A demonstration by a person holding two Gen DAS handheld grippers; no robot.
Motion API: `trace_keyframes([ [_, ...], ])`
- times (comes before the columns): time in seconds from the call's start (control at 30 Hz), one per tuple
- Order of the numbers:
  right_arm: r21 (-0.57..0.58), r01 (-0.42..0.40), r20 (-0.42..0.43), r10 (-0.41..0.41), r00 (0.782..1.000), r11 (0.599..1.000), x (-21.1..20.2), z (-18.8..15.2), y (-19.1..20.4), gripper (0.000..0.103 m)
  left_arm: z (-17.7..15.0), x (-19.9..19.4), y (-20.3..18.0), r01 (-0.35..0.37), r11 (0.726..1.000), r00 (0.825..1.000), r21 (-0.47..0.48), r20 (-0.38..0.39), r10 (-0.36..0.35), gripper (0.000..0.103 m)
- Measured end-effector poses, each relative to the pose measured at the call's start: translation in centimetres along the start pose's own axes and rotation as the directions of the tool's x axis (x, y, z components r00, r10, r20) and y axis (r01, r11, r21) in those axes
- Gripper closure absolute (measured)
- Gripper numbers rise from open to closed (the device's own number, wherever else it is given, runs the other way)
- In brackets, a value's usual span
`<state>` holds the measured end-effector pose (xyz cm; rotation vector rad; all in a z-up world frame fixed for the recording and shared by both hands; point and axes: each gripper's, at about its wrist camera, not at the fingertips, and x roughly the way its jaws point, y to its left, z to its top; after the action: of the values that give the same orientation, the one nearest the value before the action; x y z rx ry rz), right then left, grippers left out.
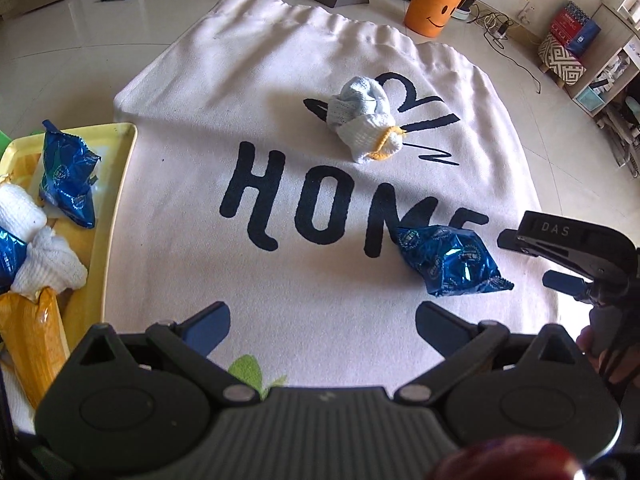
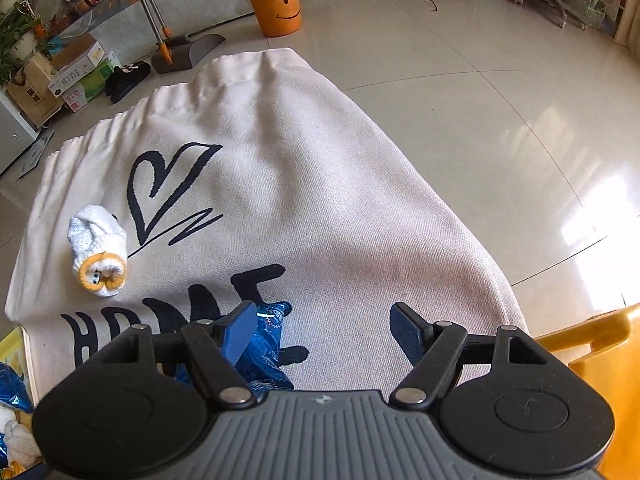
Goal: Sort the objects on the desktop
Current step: 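Return both grippers over the cloth toward the last blue packet and glove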
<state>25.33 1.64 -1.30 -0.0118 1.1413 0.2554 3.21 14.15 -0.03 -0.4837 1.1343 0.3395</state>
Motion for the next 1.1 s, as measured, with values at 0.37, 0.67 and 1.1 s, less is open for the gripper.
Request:
trace_keyframes([
  [0.37, -0.021, -0.009, -0.085, 0.007, 0.996, 1.0, 3.0, -0.5, 0.4, 0.029, 0.4, 1.2, 0.2, -0.001, 1.0, 1.0, -0.014, -0.027, 0.001, 0.001],
  [0.67, -0.153, -0.287, -0.214, 0.252, 0.944, 0.946, 2.6, -2.7, 4.8, 0.029, 1.1, 1.3, 2.1, -0.011, 0.997, 1.0, -0.07, -0.024, 0.009, 0.001],
  [1.1, -0.119, -0.281, -0.189, 0.256, 0.948, 0.952, 2.3, -1.7, 4.5, 0.029, 1.3, 3.7, 0.6, 0.027, 0.999, 0.999, -0.026, -0.023, -0.028, 0.001],
])
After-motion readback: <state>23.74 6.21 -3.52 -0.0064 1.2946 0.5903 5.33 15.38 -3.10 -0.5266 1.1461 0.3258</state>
